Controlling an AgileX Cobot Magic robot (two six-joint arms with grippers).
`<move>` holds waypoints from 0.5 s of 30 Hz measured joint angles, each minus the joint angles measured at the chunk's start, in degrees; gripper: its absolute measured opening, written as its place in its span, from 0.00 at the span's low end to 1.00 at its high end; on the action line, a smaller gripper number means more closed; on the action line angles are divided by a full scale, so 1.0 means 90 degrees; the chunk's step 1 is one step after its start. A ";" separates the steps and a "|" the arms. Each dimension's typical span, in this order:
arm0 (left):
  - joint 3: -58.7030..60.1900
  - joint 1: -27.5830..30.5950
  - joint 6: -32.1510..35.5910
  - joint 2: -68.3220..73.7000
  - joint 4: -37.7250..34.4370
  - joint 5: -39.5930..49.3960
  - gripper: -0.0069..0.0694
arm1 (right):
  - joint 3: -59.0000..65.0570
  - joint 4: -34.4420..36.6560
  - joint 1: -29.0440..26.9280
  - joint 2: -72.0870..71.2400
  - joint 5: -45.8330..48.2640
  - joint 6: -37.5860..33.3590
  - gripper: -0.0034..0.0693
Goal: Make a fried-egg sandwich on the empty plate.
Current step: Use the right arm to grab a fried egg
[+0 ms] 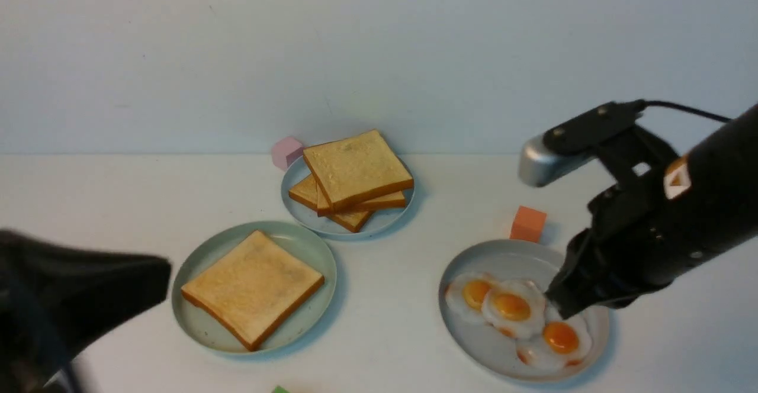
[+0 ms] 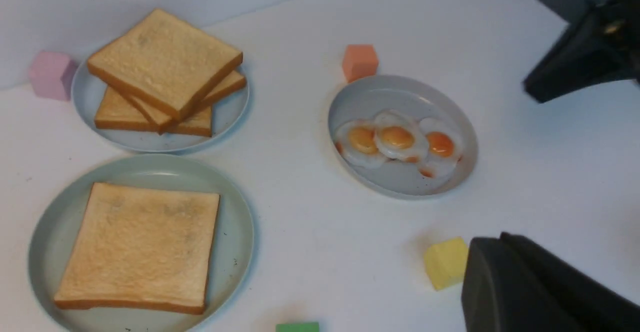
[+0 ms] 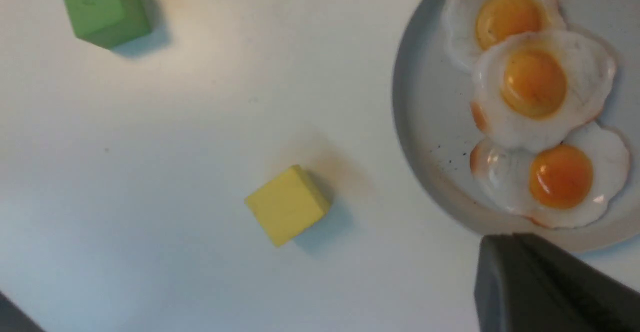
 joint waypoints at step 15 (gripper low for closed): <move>0.1361 0.0000 0.0016 -0.2017 -0.0048 -0.0562 0.07 | -0.0004 -0.1914 0.0420 0.2007 -0.1216 0.0289 0.92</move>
